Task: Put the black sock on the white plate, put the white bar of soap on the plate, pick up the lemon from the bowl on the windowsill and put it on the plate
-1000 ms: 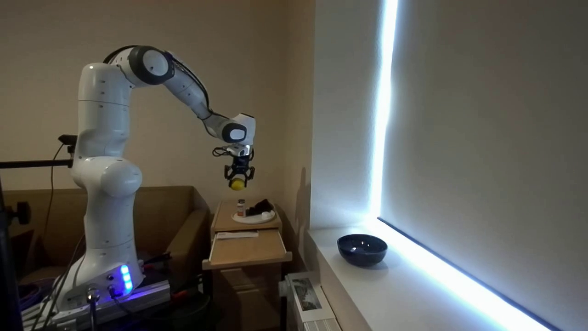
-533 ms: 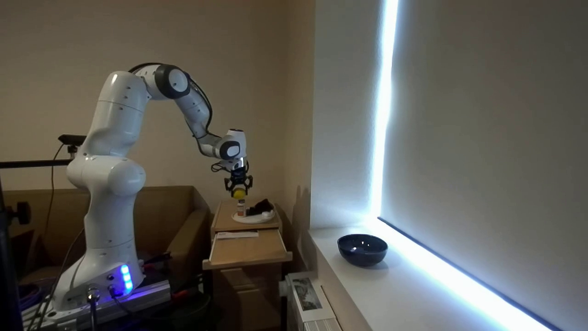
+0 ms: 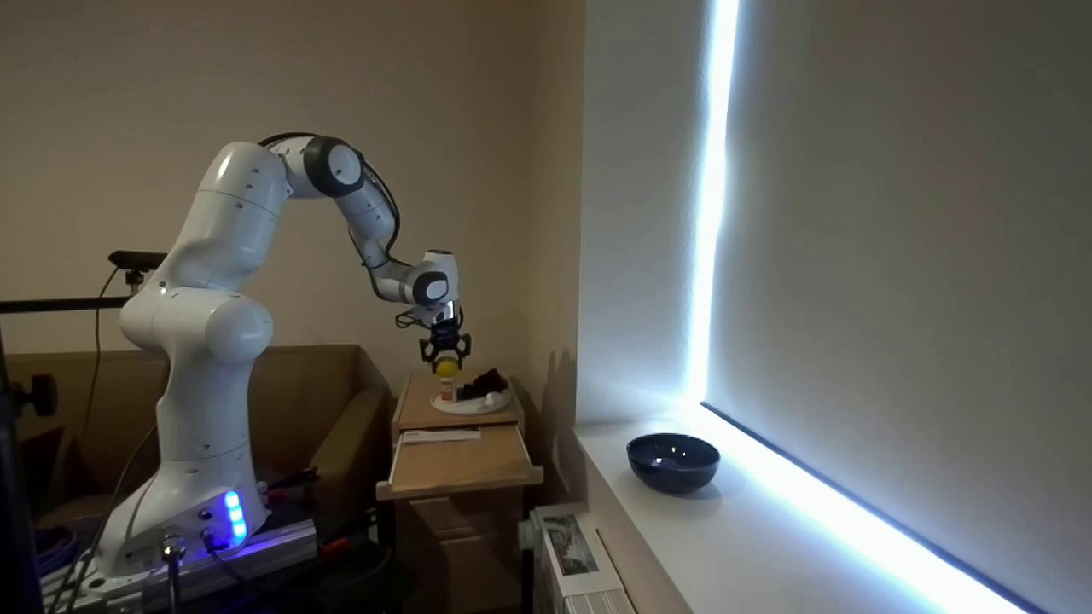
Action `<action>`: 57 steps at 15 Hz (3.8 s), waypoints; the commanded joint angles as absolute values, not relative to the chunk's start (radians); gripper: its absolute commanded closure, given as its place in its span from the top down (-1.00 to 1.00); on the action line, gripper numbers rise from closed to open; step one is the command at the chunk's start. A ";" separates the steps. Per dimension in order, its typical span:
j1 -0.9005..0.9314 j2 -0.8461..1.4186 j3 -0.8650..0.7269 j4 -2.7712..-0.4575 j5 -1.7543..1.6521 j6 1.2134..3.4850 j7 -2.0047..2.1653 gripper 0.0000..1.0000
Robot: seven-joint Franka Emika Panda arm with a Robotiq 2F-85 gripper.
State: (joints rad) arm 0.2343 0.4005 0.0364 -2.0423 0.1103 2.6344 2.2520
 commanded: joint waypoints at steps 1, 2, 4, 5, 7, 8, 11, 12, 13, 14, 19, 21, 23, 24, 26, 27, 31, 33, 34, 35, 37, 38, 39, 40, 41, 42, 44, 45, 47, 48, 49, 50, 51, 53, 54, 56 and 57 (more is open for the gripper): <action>0.244 0.527 0.040 -1.934 0.148 2.703 2.294 0.02; 0.244 0.557 0.044 -1.905 0.174 2.736 2.314 0.02; 0.241 0.622 0.050 -1.837 0.232 2.775 2.355 0.02; 0.237 0.653 0.055 -1.801 0.262 2.784 2.374 0.02; 0.246 0.620 0.043 -1.849 0.254 2.764 2.349 0.52; 0.245 0.645 0.044 -1.819 0.268 2.765 2.359 0.52; 0.245 0.672 0.044 -1.786 0.273 2.765 2.374 0.02; 0.237 0.688 0.051 -1.761 0.267 2.702 2.360 0.02; 0.249 0.720 0.038 -1.729 0.264 2.690 2.387 0.02; 0.255 0.747 0.031 -1.701 0.270 2.691 2.412 0.02; 0.235 0.870 0.041 -1.553 0.347 2.724 2.532 0.02; 0.251 0.918 0.019 -1.497 0.340 2.722 2.598 0.02; 0.251 0.956 0.017 -1.450 0.331 2.719 2.639 0.02; 0.290 0.970 -0.031 -1.433 0.396 2.716 2.603 0.02; 0.311 0.996 -0.061 -1.401 0.427 2.721 2.605 0.02; 0.329 1.008 -0.084 -1.388 0.444 2.720 2.605 0.02; 0.391 1.026 -0.167 -1.358 0.499 2.697 2.605 0.02; 0.404 1.012 -0.188 -1.367 0.487 2.655 2.605 0.02; 0.423 1.005 -0.215 -1.373 0.488 2.630 2.605 0.02; 0.423 1.000 -0.218 -1.371 0.479 2.601 2.605 0.02; 0.417 0.999 -0.216 -1.356 0.469 2.544 2.605 0.02; 0.409 1.001 -0.208 -1.344 0.467 2.514 2.605 0.02; 0.409 1.004 -0.208 -1.335 0.471 2.489 2.605 0.02; 0.404 1.006 -0.202 -1.325 0.473 2.453 2.605 0.02; 0.405 1.009 -0.204 -1.319 0.470 2.429 2.605 0.02; 0.404 1.012 -0.204 -1.311 0.470 2.408 2.605 0.02; 0.407 1.014 -0.209 -1.304 0.471 2.365 2.605 0.02; 0.409 1.014 -0.213 -1.305 0.470 2.360 2.605 0.76; 0.417 1.013 -0.226 -1.309 0.478 2.355 2.605 0.99; 0.417 1.013 -0.230 -1.310 0.479 2.362 2.605 1.00; 0.423 1.012 -0.242 -1.313 0.485 2.369 2.605 1.00; 0.426 1.010 -0.251 -1.315 0.489 2.372 2.605 1.00; 0.424 1.004 -0.256 -1.318 0.492 2.379 2.605 1.00; 0.407 0.983 -0.251 -1.323 0.501 2.393 2.605 1.00; 0.389 0.958 -0.235 -1.334 0.512 2.407 2.601 1.00; 0.295 0.892 -0.123 -1.360 0.482 2.452 2.605 1.00; 0.257 0.856 -0.077 -1.375 0.501 2.462 2.574 1.00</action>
State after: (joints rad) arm 0.3799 0.9700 -0.2246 -1.3144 0.5013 2.4215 2.6052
